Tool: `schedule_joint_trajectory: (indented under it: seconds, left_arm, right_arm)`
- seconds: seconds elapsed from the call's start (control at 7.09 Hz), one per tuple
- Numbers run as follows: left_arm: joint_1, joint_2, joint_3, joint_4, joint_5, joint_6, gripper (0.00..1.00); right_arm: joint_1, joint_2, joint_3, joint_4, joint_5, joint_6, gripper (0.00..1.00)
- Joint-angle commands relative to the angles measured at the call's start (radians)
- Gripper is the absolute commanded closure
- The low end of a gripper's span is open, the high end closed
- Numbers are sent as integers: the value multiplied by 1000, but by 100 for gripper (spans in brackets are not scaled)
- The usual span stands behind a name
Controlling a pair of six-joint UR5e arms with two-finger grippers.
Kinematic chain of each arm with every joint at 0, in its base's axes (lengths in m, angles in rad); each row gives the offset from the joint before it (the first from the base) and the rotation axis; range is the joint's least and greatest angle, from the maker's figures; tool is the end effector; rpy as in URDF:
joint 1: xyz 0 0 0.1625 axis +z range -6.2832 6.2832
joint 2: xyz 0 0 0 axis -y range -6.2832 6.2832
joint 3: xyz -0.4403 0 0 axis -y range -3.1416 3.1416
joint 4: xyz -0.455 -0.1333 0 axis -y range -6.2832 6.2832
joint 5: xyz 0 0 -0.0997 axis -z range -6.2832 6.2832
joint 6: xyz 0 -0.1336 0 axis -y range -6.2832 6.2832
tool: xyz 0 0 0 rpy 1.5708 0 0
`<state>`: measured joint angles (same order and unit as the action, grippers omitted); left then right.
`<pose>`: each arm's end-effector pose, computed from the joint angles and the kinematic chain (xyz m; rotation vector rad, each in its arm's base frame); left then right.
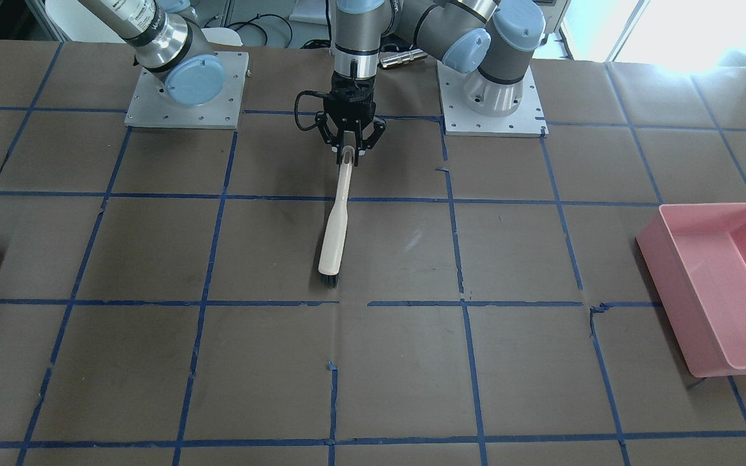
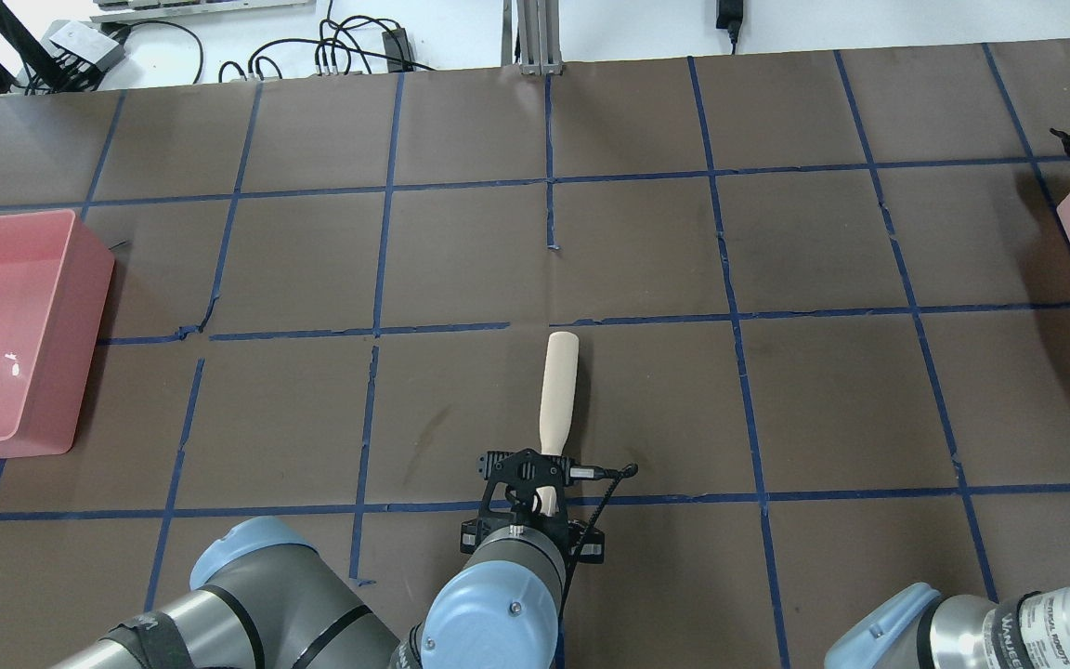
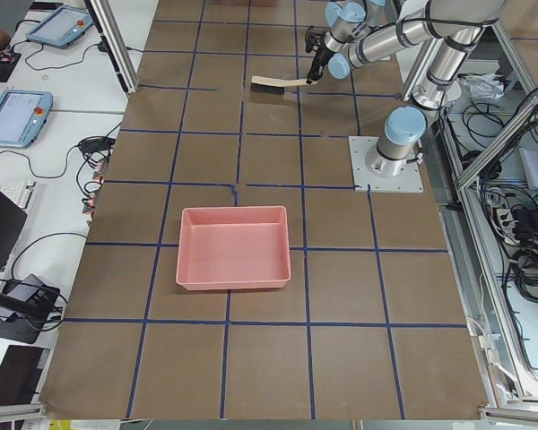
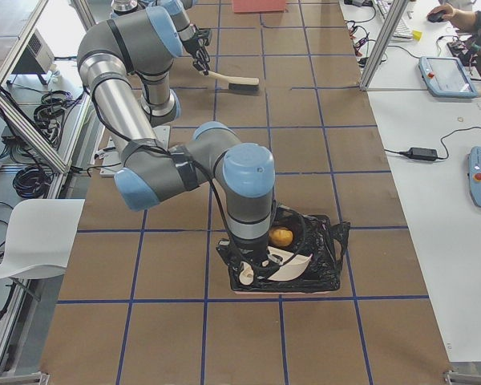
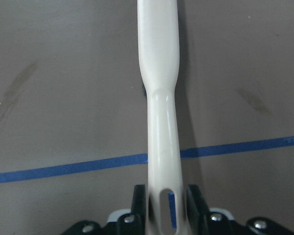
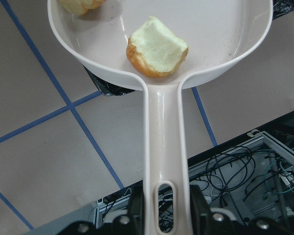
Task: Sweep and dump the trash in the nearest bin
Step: 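Tilt the dustpan with the right gripper to dump the food into the bin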
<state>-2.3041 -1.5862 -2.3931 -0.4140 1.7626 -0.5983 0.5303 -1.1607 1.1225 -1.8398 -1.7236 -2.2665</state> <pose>-0.3793 -0.2600 0.1714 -0.1582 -3.0386 0.5658 -0.6029 -0.4845 0.4880 1.6050 -2.3402 -0.2528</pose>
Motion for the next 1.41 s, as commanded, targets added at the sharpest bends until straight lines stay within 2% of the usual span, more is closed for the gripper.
schedule_joint_trajectory:
  seconds: [0.0,0.28,0.42,0.56,0.7,0.85,0.99,1.13,1.27]
  left_arm:
    - [0,0,0,-3,0,0,53]
    - [0,0,0,-3,0,0,52]
    - [2,0,2,-2,0,2,44]
    - [2,0,3,-2,0,0,41]
    - [5,0,6,-6,0,8,23]
    - [17,5,23,-26,0,27,0]
    - [20,17,76,-142,-3,49,0]
    - [41,24,185,-346,-6,72,0]
    - [102,25,312,-524,-52,139,0]
  right_arm:
    - [39,-7,11,-62,-63,-59,100]
    - [39,-8,28,-120,-64,-109,100]
    - [39,-11,23,-118,-59,-108,100]
    - [42,-45,28,-95,-24,-63,100]
    - [53,-81,37,16,5,47,100]
    - [74,-105,43,49,37,132,100]
    - [103,-134,48,133,71,203,100]
    - [125,-145,63,155,100,301,100]
    - [158,-152,89,156,142,420,100]
